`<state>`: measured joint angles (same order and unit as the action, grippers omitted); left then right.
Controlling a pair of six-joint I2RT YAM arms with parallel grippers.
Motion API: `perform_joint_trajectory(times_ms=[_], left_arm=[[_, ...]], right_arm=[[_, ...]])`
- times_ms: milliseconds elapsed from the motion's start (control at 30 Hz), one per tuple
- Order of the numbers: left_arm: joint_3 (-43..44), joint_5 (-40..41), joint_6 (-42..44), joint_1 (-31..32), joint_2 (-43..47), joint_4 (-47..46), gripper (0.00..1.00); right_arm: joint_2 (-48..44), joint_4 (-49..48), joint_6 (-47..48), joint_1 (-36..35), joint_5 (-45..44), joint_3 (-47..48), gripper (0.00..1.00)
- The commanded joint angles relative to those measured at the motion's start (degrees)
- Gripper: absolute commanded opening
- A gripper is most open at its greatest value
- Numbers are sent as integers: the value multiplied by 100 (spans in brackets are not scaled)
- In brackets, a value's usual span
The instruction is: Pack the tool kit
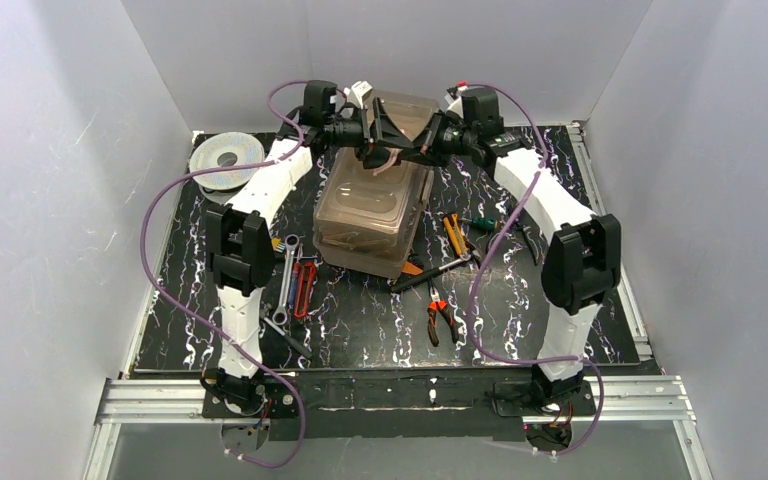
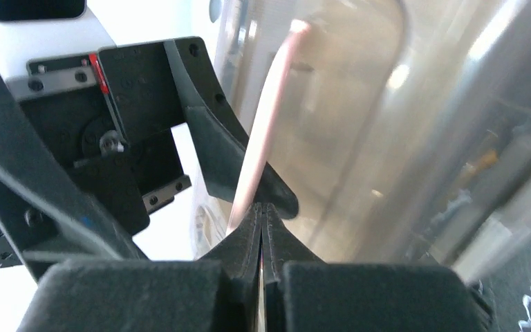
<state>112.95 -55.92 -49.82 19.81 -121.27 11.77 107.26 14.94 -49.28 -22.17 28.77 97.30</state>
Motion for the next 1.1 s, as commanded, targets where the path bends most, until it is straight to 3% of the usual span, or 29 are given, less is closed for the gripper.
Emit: perform_joint_trajectory(times_ms=[0,167,333,567,867,1067], left_arm=[[648,629,1391,-92,381,1859,77],[1055,1576,2125,-133,505,2794,89],[1492,2704,2676,-136,505,3499,92],[1724,3374,2973,-135,211,3837,74],[1803,3384,3052,-126,234,3684,49],[1683,3067,3082,-116,237,3502,41]], right_arm=[[511,10,83,-252,292,897,1],[617,2,65,-312,308,1102,1],[691,99,67,-323,295,1217,1],[773,33,28,-340,335,1224,1],[844,298,157,-353,284,1415,1],[393,374,318,-207,14,1000,1]])
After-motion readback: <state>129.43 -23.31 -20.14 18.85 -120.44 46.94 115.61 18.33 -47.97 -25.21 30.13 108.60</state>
